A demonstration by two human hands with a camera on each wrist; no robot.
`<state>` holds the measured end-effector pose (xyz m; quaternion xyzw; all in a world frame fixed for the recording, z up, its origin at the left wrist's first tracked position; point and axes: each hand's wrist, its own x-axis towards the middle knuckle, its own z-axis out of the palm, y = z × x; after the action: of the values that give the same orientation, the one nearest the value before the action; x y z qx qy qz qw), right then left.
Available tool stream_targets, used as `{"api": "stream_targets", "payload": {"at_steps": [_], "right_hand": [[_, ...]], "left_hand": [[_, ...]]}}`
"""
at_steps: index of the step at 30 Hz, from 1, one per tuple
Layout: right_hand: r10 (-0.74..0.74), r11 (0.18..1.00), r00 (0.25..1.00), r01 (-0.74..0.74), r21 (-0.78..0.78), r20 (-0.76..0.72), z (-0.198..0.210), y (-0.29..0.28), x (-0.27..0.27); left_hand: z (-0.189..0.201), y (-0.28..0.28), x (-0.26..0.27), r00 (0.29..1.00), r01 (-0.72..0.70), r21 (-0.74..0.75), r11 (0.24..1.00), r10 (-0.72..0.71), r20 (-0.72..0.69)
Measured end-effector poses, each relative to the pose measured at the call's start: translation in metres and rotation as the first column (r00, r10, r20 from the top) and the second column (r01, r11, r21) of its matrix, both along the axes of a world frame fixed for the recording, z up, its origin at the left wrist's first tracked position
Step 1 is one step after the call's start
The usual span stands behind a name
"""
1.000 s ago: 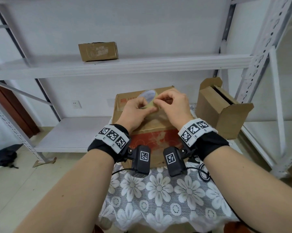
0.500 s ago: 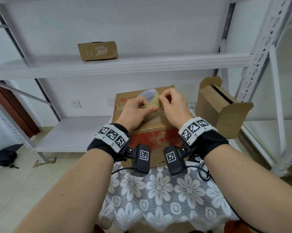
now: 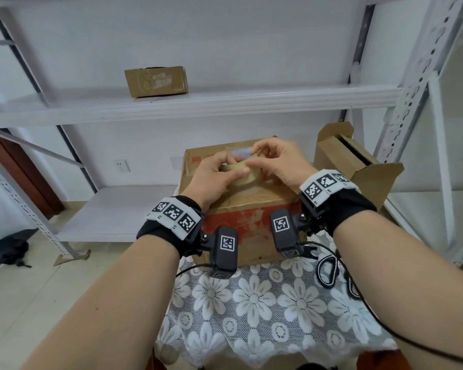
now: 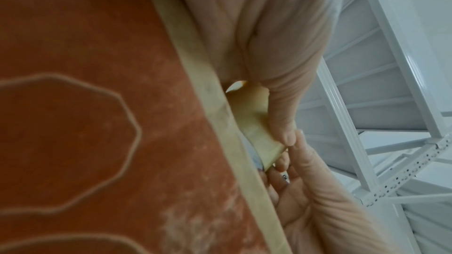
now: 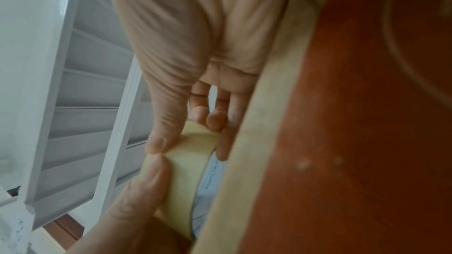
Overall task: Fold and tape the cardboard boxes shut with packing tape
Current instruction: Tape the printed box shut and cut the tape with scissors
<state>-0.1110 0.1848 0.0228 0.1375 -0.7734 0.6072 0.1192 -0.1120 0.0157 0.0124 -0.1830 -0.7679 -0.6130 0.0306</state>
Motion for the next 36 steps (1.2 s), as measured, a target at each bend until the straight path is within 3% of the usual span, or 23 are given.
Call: {"api": "stream_targets", "payload": {"at_steps": [6,10,15,26,32,36], "right_hand": [[0.120,0.972,0.988,-0.098,-0.215,0.094,-0.0023,0.0007,-0.0002],[0.143,0.962,0.982,-0.109,-0.250,0.123,-0.0023,0.0003,0.0007],[0.058,0.997,0.983,-0.050,-0.050,0.174,-0.0031,-0.0008,-0.0021],[0.223,0.958,0.962,-0.186,-0.221,0.159,-0.0049,-0.0013,0.0030],[0.099,0.984,0.981,-0.072,-0.161,0.168,-0.0021,-0.0065,0.0044],[0.130,0.969,0.980,-0.093,-0.229,0.151,-0.0034,-0.0073,0.0065]], "left_hand": [[-0.0008,-0.0009,-0.0024,1.000,-0.012,0.070,0.997,0.011,0.011],[0.0006,-0.0017,-0.0011,0.999,-0.030,0.008,1.000,0.030,-0.027],[0.0039,-0.0019,0.0018,0.996,-0.053,-0.031,0.998,0.050,-0.068],[0.0042,0.0014,0.0022,0.999,-0.037,0.002,0.999,0.037,-0.027],[0.0058,0.0029,0.0057,1.000,-0.030,-0.023,0.999,0.029,-0.009],[0.0064,0.0040,0.0064,1.000,-0.027,0.008,1.000,0.027,0.009]]}}
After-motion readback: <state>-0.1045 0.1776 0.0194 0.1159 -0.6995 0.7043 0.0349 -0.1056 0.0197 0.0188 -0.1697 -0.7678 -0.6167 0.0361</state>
